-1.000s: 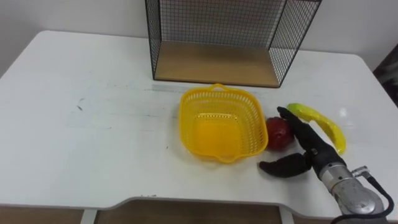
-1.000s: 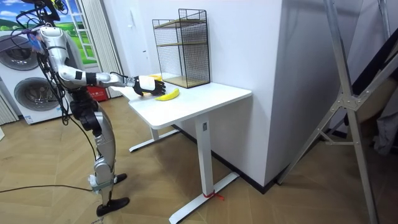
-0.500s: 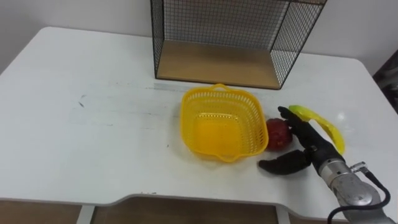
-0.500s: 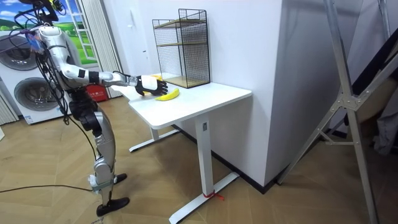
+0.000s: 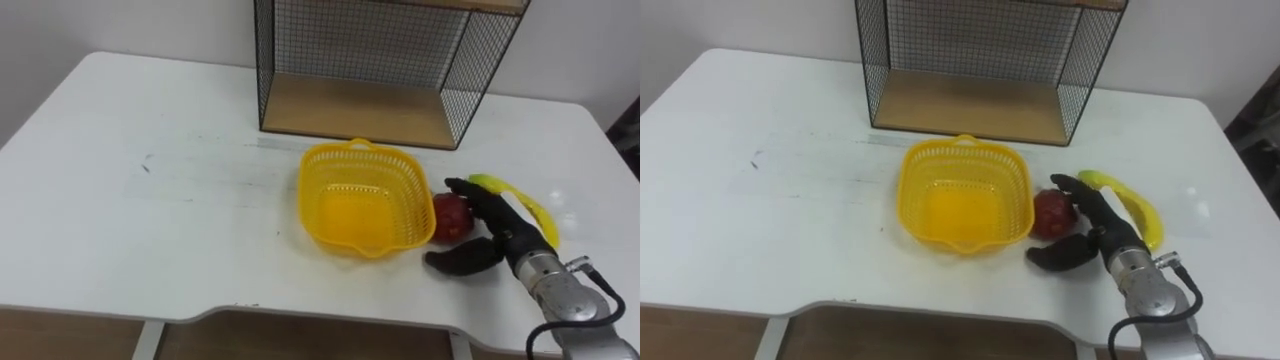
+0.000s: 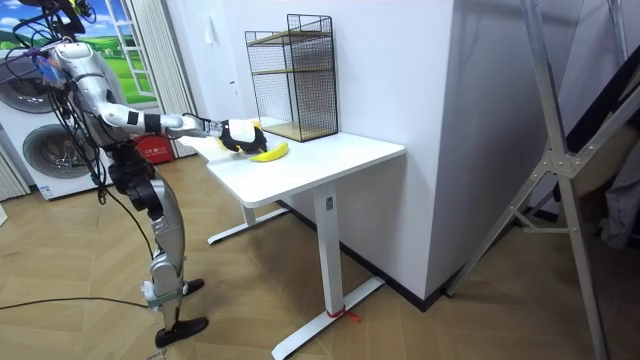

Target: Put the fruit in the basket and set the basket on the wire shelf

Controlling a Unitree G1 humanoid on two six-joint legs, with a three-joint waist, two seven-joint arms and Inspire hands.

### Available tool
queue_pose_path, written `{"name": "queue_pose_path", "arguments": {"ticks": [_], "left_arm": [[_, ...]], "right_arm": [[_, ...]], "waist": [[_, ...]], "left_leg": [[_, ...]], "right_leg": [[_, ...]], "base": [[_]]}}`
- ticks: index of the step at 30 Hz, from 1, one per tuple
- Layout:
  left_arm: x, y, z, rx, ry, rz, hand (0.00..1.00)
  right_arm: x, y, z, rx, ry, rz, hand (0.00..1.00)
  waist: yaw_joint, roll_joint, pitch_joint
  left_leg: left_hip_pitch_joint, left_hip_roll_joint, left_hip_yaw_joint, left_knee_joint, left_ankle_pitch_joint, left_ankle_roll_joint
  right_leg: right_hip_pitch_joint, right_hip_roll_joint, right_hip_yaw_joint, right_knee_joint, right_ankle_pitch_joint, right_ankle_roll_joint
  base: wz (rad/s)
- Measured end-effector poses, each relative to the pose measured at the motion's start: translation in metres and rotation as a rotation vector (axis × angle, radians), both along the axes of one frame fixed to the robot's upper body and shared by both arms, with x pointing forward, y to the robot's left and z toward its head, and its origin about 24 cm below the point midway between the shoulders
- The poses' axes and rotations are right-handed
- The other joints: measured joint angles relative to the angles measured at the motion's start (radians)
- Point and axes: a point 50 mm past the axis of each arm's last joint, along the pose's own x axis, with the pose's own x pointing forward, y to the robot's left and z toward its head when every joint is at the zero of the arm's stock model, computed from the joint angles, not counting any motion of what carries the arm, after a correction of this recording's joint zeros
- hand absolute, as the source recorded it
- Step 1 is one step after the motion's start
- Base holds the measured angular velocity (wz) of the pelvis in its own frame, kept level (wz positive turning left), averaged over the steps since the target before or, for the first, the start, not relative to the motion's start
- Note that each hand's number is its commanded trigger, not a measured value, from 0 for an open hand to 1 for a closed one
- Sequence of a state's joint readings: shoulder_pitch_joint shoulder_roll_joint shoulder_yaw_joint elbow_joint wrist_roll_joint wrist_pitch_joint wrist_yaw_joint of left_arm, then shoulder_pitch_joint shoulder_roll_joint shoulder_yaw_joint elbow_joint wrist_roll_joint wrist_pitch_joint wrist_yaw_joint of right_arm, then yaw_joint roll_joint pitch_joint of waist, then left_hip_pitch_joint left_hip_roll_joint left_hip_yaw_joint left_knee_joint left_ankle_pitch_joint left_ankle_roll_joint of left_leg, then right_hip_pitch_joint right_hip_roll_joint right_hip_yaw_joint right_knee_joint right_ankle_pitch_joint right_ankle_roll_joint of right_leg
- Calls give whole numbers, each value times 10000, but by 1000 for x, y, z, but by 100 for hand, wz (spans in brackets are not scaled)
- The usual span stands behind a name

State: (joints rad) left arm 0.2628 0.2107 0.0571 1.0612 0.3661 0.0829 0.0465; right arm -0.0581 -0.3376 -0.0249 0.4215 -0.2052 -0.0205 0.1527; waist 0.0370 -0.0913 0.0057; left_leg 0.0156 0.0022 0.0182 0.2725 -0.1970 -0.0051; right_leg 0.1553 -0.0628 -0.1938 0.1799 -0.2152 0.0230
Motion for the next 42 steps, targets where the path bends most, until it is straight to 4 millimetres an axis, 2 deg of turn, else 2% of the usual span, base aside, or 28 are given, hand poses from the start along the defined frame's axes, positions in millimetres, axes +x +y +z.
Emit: {"name": "queue_pose_path", "arguments": {"ticks": [5, 10, 25, 31, 34, 39, 42], "left_arm": [[1, 3, 1, 90, 12, -12, 0], [3, 3, 1, 130, 68, 13, 0], [6, 5, 1, 161, 38, 5, 0], [0, 3, 1, 119, 155, 29, 0], [-2, 0, 0, 93, 187, 52, 0], [-2, -2, -1, 49, 177, 85, 0], [-5, -2, -1, 77, 276, 136, 0]], "right_arm": [[0, -6, 1, -569, 171, 60, 100], [1, -6, 0, -557, 290, 6, 100], [2, -6, 1, -447, 457, 57, 100], [-3, -8, -4, 893, 319, -704, 100], [-7, -12, -11, 2242, 347, -1475, 100], [-10, -15, -15, 4054, 77, -2677, 100], [-10, -16, -15, 4666, -94, -3093, 100]], "waist": [[179, -117, -61], [226, -193, -37], [228, -175, -28], [227, -116, -20], [204, -71, -18], [191, 161, 1], [140, 241, -43]], "left_leg": [[33, 3, 1, -10, -1, -5], [27, 4, 0, -21, -12, -18], [-39, 32, -34, 18, -37, -42], [-14, 40, -7, 21, -38, -43], [-35, 50, 13, 36, -43, -47], [-64, 61, 70, 26, -104, -40], [-47, 42, 83, 15, -101, -36]], "right_leg": [[44, 16, 1, -88, 4, 2], [45, 16, -12, -87, 6, 2], [14, 53, 11, -92, 21, -19], [22, 54, 16, -99, 21, -19], [27, 52, 13, -70, 23, -20], [5, 49, 75, -60, 20, -15], [-20, 44, 103, -113, 12, -3]], "base": [[0], [0], [0], [0], [0], [-3], [0]]}}
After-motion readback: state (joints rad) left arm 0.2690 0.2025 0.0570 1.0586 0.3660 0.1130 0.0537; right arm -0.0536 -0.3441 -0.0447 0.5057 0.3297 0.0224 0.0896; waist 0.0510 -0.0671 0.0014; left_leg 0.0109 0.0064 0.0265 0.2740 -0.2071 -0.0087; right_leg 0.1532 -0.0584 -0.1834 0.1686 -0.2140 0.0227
